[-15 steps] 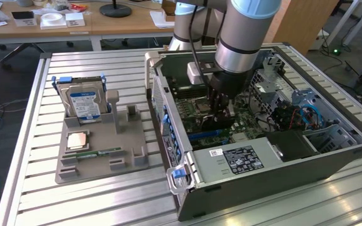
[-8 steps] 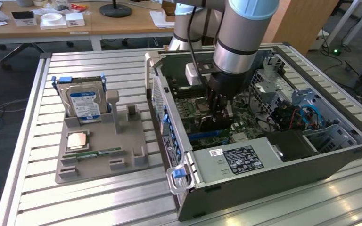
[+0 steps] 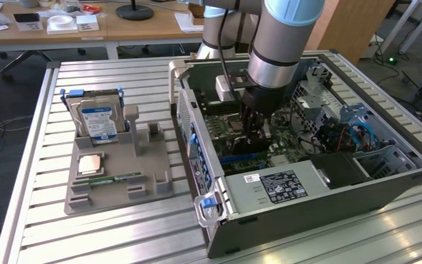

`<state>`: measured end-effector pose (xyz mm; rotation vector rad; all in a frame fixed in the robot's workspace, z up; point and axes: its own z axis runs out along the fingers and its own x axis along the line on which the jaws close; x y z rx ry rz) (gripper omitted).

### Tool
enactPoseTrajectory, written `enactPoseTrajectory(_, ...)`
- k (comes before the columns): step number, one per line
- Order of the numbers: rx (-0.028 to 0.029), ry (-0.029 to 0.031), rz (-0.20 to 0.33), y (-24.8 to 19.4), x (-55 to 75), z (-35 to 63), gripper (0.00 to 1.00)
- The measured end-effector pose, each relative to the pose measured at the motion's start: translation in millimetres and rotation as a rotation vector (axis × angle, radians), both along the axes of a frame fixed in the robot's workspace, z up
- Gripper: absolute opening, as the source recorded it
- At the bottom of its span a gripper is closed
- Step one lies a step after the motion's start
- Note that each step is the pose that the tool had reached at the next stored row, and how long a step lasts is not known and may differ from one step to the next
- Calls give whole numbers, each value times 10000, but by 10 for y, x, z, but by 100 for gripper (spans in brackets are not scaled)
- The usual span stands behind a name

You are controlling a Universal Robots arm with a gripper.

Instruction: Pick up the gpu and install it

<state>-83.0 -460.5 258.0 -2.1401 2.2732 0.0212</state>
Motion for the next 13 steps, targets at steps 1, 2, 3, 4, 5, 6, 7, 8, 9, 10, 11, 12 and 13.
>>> enactPoseTrajectory(1, 0, 0, 0, 0, 0, -6, 27)
enactPoseTrajectory(2, -2, 1, 0, 0, 0, -6, 27)
enactPoseTrajectory(3, -2, 1, 0, 0, 0, -6, 27)
enactPoseTrajectory(4, -3, 1, 0, 0, 0, -6, 27)
enactPoseTrajectory(5, -2, 0, 0, 0, 0, -8, 27)
enactPoseTrajectory(6, 3, -2, 0, 0, -1, -14, 27)
enactPoseTrajectory(7, 2, -2, -1, 0, -3, -19, 27)
enactPoseTrajectory(8, 0, -1, -1, 0, -5, -23, 27)
enactPoseTrajectory(9, -1, -1, 0, 0, -6, -27, 27)
enactPoseTrajectory(10, -1, 0, 1, 0, -7, -31, 27)
enactPoseTrajectory(11, -1, 0, 1, 0, -8, -35, 27)
enactPoseTrajectory(12, -3, 1, 1, 0, -9, -37, 27)
enactPoseTrajectory(13, -1, 0, 1, 0, -9, -41, 27)
